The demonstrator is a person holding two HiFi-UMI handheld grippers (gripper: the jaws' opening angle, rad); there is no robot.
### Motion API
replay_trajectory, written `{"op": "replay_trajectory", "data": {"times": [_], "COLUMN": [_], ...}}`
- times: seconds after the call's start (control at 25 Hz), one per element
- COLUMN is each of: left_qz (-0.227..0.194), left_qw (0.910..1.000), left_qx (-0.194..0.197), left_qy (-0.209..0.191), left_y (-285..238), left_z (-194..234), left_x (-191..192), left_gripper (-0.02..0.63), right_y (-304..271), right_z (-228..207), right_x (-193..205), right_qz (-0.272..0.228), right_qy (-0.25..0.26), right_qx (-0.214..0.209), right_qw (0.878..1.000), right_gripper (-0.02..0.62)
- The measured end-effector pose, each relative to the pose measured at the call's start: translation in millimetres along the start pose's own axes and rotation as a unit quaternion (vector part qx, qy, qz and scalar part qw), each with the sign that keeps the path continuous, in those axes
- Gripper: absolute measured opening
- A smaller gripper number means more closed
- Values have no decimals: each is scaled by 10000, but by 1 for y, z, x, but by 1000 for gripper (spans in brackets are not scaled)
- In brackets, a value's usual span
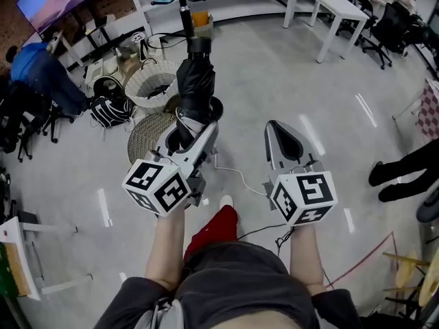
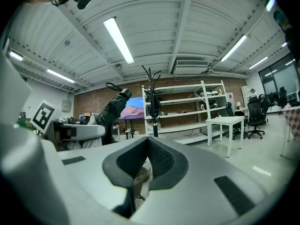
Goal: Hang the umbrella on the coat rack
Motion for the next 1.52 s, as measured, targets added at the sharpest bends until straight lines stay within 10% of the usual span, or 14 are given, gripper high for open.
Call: {"op": "replay_trajectory", "data": {"times": [0.64,1.52], "left_qz": [-99,-384], "left_qw": [9993,9993], "left_qx": [-162,33], "left_qy": [313,1], "left_y": [-81,-114], "left_z": [144,183], "left_x": [-51,-62], "left_gripper": [230,232], "right_y": [-200,-262], "right_z": [2,-4], "right_x": [-29,-25], "right_qz": [395,-56], "right_qy": [-41,-7], "right_qx": [-278,-484], "right_qw": [9988,9988], "right_gripper": [18,18]}}
Point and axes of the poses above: the fingertips, and each gripper's own axes: y backward along the fingers, z to its left, x out of its underside, the point moved 5 cm from there along y, backward along the fingers, and after that the axes turned 5 degrees about -y, right-handed, at the moved point
